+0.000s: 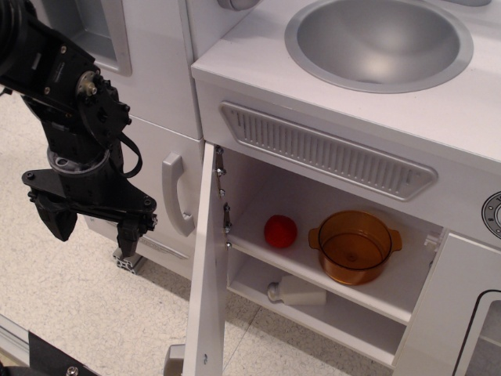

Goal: Close cabinet

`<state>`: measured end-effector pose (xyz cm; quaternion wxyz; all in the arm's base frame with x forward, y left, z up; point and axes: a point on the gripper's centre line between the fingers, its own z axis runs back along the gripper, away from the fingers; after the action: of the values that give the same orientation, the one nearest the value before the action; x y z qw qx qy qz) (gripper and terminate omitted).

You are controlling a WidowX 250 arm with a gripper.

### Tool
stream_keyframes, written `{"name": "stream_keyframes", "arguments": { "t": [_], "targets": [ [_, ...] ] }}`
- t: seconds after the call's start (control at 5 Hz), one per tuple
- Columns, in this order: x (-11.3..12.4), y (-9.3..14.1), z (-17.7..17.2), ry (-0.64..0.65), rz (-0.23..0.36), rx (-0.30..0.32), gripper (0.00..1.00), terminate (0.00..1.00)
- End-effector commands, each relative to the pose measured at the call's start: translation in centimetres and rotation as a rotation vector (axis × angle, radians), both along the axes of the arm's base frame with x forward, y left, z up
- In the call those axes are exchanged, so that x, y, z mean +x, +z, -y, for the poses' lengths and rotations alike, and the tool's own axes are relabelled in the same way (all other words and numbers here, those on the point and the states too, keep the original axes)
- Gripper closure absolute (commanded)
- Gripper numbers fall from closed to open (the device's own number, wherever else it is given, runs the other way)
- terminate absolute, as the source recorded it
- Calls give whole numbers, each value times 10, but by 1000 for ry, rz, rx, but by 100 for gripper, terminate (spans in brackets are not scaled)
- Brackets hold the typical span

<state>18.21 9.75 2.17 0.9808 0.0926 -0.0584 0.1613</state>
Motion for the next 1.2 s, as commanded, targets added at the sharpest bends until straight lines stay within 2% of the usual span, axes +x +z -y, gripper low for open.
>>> {"name": "stream_keyframes", "arguments": {
  "t": [0.0, 0.2, 0.6, 1.0],
  "targets": [
    [0, 0, 0, 0, 0, 0, 0, 0],
    [2, -19, -2, -32, -18, 21, 0, 0],
    [5, -62, 28, -164, -17, 25, 0, 0],
    [25, -72, 86, -179, 2, -50, 0, 0]
  ]
}}
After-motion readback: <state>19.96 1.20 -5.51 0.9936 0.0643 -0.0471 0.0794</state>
